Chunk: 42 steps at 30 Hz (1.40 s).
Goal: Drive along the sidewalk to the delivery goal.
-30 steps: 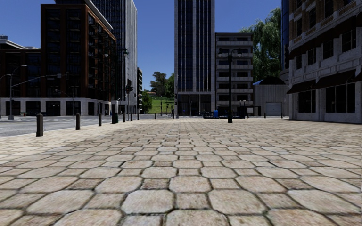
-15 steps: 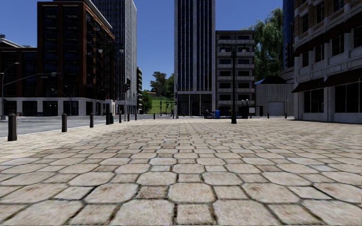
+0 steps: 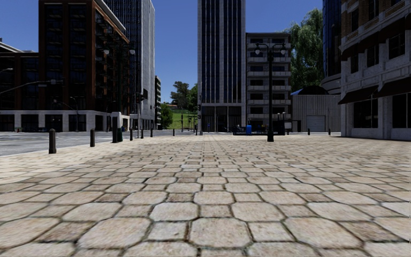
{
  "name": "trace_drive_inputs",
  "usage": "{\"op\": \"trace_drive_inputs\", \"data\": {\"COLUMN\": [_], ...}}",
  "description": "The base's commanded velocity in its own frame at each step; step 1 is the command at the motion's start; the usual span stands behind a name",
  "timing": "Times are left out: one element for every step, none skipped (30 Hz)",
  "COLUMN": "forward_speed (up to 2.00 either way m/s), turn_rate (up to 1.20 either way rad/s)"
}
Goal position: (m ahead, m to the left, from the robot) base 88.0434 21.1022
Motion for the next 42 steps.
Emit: {"op": "trace_drive_inputs", "data": {"forward_speed": [2.00,2.00,2.00,2.00,2.00,2.00,2.00,2.00,2.00,2.00,2.00,2.00,2.00,2.00,2.00,2.00,2.00,2.00,2.00,2.00,2.00,2.00,2.00,2.00,2.00,2.00,2.00,2.00,2.00,2.00,2.00,2.00,2.00,2.00,2.00,2.00,2.00,2.00,2.00,2.00,2.00,2.00], "turn_rate": [0.00,0.00,0.00,0.00,0.00,0.00,0.00,0.00,0.00,0.00,0.00,0.00,0.00,0.00,0.00,0.00,0.00,0.00,0.00,0.00,0.00,0.00,0.00,0.00,0.00,0.00,0.00,0.00,0.00,0.00,0.00,0.00,0.00,0.00,0.00,0.00,0.00,0.00,0.00,0.00,0.00,0.00]}}
